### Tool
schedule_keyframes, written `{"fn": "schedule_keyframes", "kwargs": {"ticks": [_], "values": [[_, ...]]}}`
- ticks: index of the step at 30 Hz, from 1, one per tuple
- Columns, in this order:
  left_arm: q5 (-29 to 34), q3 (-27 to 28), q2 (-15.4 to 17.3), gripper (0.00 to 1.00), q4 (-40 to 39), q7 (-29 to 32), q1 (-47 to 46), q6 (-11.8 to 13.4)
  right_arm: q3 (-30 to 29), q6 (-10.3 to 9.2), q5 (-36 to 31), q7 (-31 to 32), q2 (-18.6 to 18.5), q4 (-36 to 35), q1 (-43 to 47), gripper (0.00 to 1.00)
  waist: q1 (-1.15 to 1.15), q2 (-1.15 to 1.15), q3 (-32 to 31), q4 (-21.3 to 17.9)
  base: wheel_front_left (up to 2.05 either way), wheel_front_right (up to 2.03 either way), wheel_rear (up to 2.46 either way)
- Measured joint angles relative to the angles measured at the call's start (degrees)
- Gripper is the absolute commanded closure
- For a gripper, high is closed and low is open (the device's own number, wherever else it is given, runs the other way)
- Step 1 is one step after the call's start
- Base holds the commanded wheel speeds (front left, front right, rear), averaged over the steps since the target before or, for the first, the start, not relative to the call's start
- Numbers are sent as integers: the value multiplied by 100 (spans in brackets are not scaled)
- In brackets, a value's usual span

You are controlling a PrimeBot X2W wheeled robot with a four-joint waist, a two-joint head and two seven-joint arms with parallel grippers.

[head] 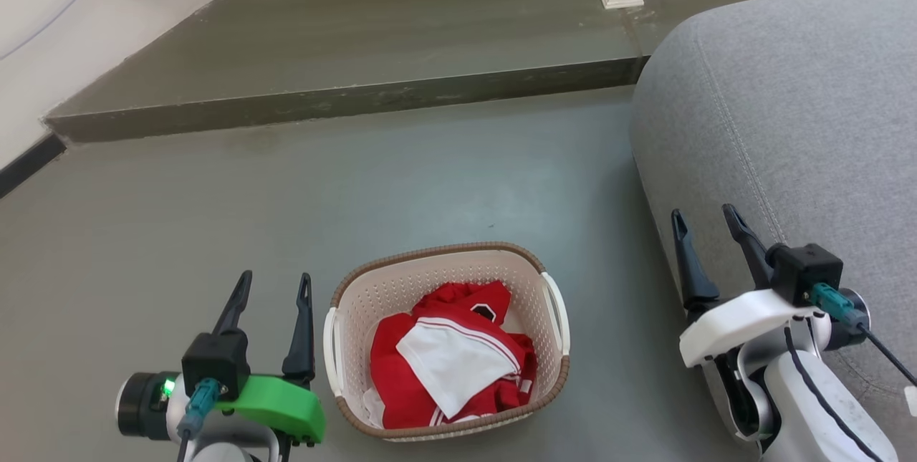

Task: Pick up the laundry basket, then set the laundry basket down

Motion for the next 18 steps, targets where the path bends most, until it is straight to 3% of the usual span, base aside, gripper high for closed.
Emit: {"fn": "schedule_keyframes", "kwargs": {"ticks": [18], "values": [[243,258,-158,0,-347,1,477,0,18,-13,-96,0,0,-201,359,0,0,0,-161,-39,0,0,0]]}}
